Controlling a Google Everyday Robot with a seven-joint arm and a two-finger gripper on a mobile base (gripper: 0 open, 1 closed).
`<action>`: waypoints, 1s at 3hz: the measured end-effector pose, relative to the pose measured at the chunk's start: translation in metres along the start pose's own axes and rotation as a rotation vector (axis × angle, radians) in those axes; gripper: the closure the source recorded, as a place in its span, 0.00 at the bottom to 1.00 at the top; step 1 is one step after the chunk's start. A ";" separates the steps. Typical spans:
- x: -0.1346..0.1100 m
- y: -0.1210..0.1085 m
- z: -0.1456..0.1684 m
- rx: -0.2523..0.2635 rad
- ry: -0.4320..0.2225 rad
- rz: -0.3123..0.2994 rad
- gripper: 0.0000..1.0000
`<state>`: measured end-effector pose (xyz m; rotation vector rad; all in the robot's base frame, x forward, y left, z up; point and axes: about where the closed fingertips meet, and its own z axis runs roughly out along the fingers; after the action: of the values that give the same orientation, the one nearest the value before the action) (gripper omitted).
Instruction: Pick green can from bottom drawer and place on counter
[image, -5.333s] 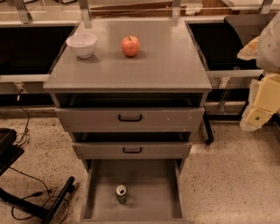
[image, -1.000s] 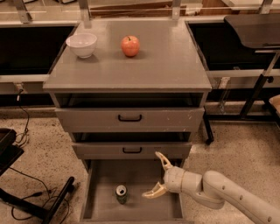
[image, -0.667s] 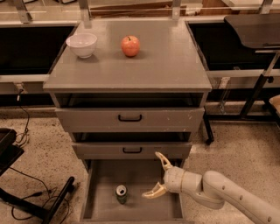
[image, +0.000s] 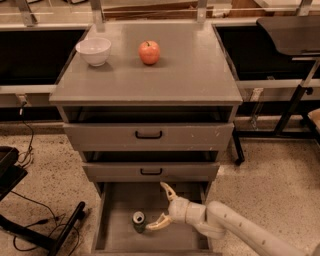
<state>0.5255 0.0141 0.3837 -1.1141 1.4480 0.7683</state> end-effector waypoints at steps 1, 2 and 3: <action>0.055 0.012 0.046 -0.022 -0.059 0.003 0.00; 0.106 0.025 0.081 -0.066 -0.082 0.041 0.00; 0.138 0.040 0.105 -0.116 -0.081 0.069 0.00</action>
Offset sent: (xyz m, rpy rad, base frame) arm 0.0164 0.0858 -0.1957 0.1220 0.0677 0.1103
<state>0.5321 0.0936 0.2245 -1.1121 1.3939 0.9465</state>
